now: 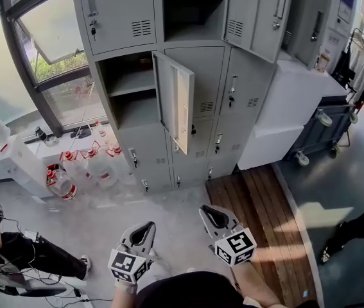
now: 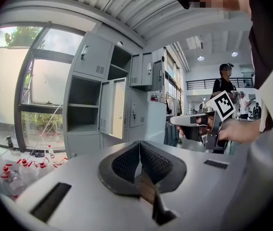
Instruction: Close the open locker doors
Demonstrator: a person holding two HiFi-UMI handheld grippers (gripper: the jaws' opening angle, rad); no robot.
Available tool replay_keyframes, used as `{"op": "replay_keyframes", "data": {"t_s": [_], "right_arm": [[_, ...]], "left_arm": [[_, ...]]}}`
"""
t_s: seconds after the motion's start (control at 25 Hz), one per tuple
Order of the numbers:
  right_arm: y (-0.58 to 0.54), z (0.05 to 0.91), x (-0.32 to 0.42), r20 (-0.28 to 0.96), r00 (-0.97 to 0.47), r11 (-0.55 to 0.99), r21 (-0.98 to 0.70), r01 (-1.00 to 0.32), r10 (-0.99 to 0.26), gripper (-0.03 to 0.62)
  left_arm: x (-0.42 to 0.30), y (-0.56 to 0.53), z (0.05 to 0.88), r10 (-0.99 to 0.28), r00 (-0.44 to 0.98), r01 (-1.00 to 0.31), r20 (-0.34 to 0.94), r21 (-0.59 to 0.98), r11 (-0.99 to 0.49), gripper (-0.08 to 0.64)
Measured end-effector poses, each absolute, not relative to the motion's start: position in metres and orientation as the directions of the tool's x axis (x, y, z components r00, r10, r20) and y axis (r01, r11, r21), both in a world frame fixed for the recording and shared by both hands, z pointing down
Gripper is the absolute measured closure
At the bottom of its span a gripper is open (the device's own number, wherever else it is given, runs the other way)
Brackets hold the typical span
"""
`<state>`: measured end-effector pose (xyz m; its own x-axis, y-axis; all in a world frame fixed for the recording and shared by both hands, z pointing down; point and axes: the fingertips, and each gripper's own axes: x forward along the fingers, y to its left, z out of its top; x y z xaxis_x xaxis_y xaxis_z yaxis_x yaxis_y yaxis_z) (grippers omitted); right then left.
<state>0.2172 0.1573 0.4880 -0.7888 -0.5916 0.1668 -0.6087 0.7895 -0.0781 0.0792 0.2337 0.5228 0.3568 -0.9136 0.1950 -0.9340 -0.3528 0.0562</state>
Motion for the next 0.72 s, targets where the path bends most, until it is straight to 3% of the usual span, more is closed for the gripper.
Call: {"op": "replay_keyframes", "data": {"t_s": [0.72], "right_arm": [[0.013, 0.482, 0.09, 0.205, -0.693, 0.7, -0.05, -0.712, -0.691, 0.537]], "left_arm": [[-0.054, 0.061, 0.525, -0.854, 0.489, -0.872, 0.179, 0.12, -0.474, 0.538]]}}
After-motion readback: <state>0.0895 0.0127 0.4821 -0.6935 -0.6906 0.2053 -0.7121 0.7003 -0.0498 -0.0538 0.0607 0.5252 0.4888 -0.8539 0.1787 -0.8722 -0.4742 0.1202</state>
